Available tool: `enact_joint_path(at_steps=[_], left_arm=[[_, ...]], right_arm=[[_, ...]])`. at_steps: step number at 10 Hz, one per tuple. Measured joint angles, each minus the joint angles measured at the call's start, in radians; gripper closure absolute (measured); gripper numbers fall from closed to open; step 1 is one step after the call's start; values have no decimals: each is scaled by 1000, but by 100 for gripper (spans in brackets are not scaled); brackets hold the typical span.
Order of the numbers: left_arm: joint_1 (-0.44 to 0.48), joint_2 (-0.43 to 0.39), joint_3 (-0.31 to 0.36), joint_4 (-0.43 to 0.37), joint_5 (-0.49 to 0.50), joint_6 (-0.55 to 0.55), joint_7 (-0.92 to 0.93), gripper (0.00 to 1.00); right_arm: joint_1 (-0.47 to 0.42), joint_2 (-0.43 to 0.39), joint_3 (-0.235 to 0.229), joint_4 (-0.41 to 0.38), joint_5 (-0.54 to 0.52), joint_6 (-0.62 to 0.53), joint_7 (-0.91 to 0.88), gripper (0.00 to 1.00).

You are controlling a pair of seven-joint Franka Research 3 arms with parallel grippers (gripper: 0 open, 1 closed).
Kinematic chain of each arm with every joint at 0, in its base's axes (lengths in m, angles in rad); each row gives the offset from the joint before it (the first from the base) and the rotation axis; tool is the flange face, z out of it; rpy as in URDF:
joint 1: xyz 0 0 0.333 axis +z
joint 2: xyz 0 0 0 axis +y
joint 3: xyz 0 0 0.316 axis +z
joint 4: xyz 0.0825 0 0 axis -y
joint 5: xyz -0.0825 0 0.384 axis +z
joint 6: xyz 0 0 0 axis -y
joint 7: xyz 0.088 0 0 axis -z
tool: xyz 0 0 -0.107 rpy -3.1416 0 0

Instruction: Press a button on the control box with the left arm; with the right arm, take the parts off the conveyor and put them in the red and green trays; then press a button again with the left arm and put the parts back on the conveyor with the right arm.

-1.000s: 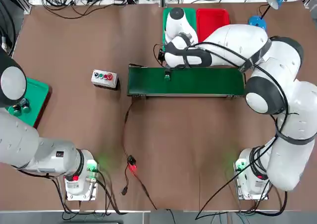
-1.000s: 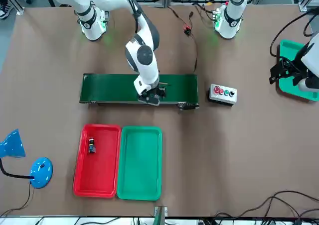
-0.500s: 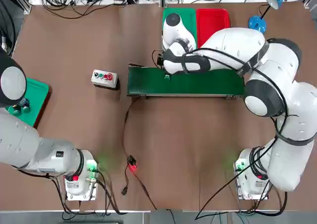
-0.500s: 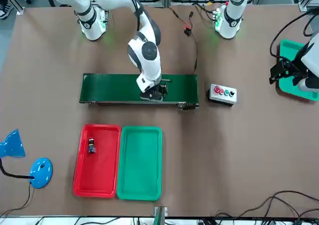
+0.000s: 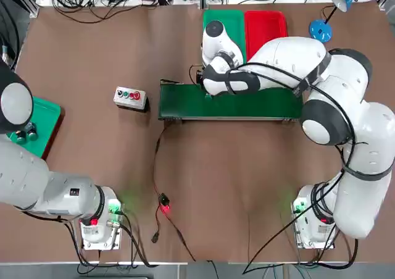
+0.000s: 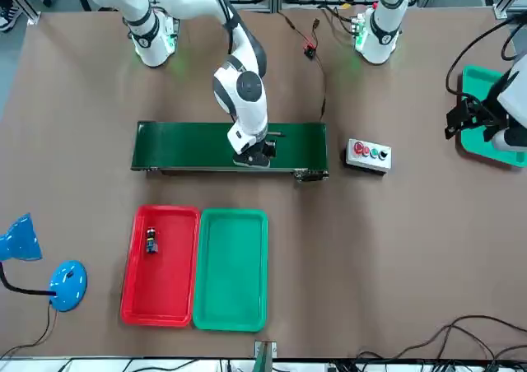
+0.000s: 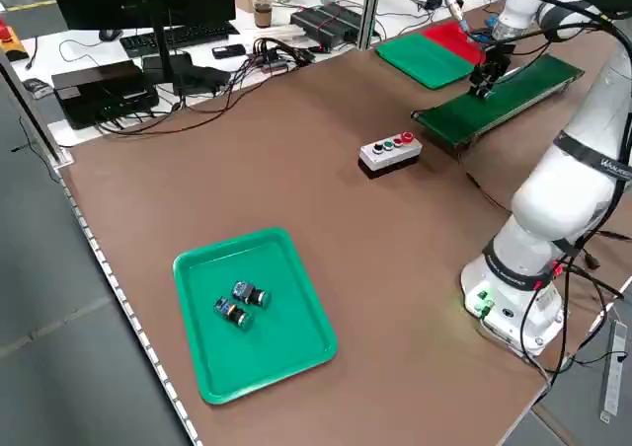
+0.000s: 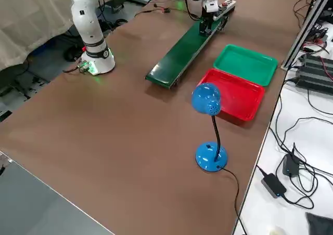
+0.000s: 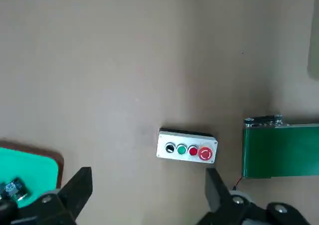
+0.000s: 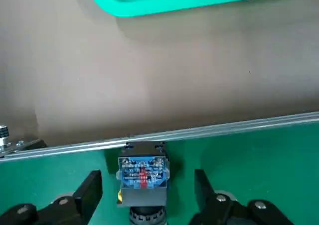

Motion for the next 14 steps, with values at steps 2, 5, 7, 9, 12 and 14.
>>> enact_joint_path(at_steps=[2, 5, 7, 9, 12, 14], left_arm=[[0, 0, 0, 0, 0, 0, 0, 0], [0, 0, 0, 0, 0, 0, 0, 0], [0, 0, 0, 0, 0, 0, 0, 0], [0, 0, 0, 0, 0, 0, 0, 0], [0, 0, 0, 0, 0, 0, 0, 0], [0, 0, 0, 0, 0, 0, 0, 0]], right_arm=[[0, 0, 0, 0, 0, 1, 0, 24], [0, 0, -1, 1, 0, 3, 1, 59], [0, 0, -4, 2, 0, 3, 1, 59], [-8, 0, -19, 23, 0, 4, -1, 59], [-119, -2, -29, 86, -1, 4, -99, 59], [-234, 5, -31, 97, -2, 5, -217, 59]])
